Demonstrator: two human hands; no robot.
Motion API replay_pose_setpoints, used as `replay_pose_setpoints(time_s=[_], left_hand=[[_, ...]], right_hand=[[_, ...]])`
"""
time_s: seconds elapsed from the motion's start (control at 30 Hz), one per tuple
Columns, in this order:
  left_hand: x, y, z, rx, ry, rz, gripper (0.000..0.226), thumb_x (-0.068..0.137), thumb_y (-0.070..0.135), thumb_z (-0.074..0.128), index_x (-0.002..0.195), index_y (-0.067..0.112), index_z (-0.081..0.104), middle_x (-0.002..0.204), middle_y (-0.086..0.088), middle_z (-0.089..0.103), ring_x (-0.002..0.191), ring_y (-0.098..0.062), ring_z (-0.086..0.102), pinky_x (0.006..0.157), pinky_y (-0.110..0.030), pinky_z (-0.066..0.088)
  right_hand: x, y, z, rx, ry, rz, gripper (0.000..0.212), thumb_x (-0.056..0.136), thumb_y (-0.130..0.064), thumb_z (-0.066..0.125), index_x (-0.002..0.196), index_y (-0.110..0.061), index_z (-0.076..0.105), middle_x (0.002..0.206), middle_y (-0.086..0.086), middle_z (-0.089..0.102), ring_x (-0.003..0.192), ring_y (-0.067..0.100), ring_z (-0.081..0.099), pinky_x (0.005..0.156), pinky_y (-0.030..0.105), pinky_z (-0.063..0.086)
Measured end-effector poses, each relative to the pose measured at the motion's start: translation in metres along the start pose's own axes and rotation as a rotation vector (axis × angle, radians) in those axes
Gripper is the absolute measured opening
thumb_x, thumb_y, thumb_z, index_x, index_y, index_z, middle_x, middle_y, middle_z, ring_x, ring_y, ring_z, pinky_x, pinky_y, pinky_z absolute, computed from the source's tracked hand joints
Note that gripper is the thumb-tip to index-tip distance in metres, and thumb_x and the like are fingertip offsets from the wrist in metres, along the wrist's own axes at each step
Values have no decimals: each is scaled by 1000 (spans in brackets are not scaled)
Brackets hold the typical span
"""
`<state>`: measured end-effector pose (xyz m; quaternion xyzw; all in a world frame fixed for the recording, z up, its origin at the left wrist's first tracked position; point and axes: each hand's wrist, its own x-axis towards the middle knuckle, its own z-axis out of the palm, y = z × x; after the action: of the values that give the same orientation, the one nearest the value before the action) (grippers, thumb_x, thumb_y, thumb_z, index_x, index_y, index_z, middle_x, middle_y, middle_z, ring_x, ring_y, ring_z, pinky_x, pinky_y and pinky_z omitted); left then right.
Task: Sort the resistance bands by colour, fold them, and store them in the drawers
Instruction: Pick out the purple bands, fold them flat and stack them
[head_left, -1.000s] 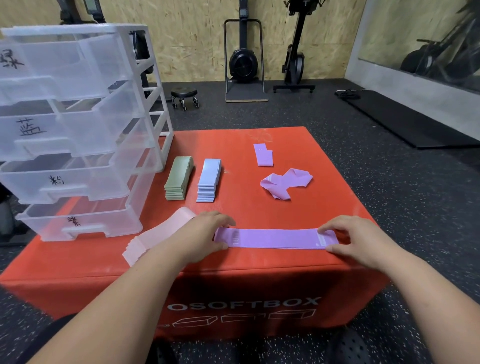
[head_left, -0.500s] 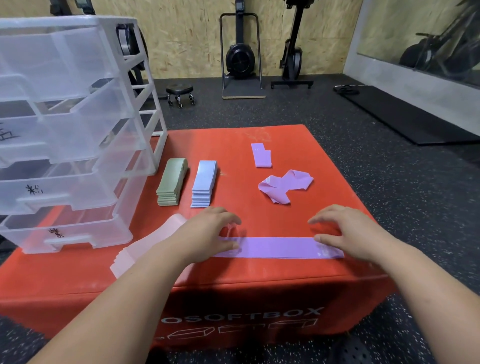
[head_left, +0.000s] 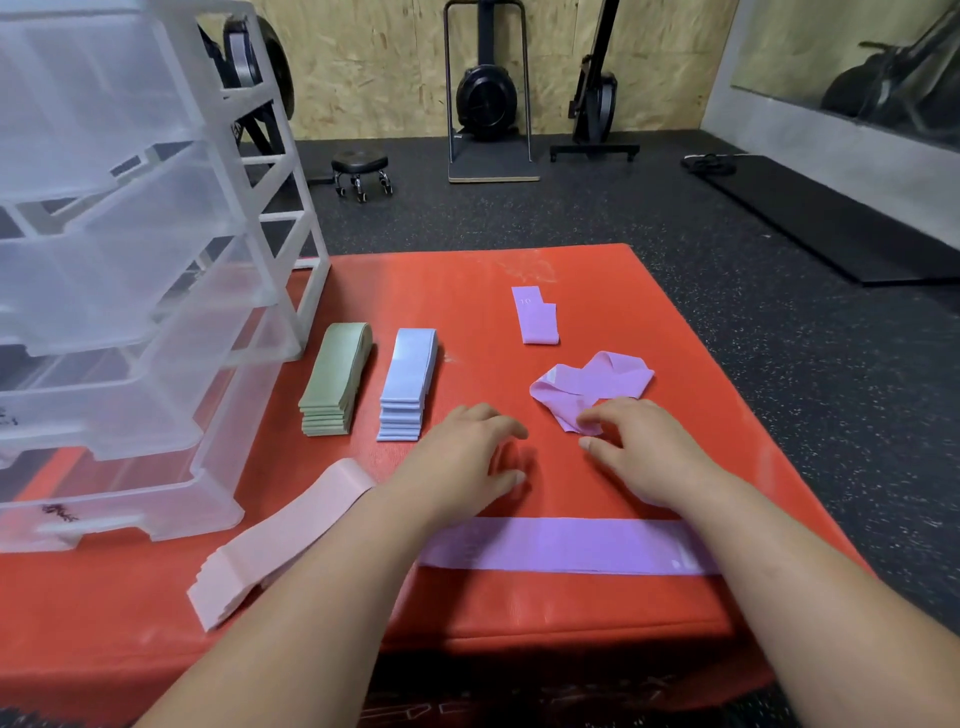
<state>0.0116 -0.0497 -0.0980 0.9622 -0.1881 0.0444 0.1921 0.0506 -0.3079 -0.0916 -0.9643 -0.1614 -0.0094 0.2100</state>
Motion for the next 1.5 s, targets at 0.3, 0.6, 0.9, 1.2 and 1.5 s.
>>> replay_pose_setpoints(time_s=[0.3,0.6,0.9,1.2,1.5], left_hand=[[9,-2,-8,-106,201,-41,34,94,36,71,127,31,66,121,8,62,118,-20,58,98,-42,51],[-1,12,-8,-71,160,-65,32,96,38,69,128,31,66,122,7,61,119,-21,57,97,-41,51],[1,26,1,-51,87,-60,36,94,38,69,129,31,65,125,7,60,118,-23,57,96,-43,53],[5,26,8,-40,86,-50,36,94,35,69,130,30,66,124,5,61,118,-24,58,96,-41,51],[11,21,-11,-436,337,-95,44,95,33,77,137,31,63,128,15,67,109,-4,63,96,-32,54]], right_hand=[[-5,-39,-76,595,398,-100,32,83,3,76,97,-24,65,89,-3,72,81,12,69,76,23,56],[-30,41,-60,-56,49,392,34,76,-15,73,106,-31,69,87,-6,68,84,24,64,73,33,48],[-31,19,-47,-125,12,196,43,86,-19,68,126,-37,68,126,-2,60,116,27,56,99,39,47],[-12,-18,3,-263,19,19,36,93,-48,67,128,-40,67,126,-10,66,117,24,55,90,41,48],[7,-46,-39,712,206,63,11,96,-19,74,99,-28,78,92,-10,80,84,-1,70,76,18,52]])
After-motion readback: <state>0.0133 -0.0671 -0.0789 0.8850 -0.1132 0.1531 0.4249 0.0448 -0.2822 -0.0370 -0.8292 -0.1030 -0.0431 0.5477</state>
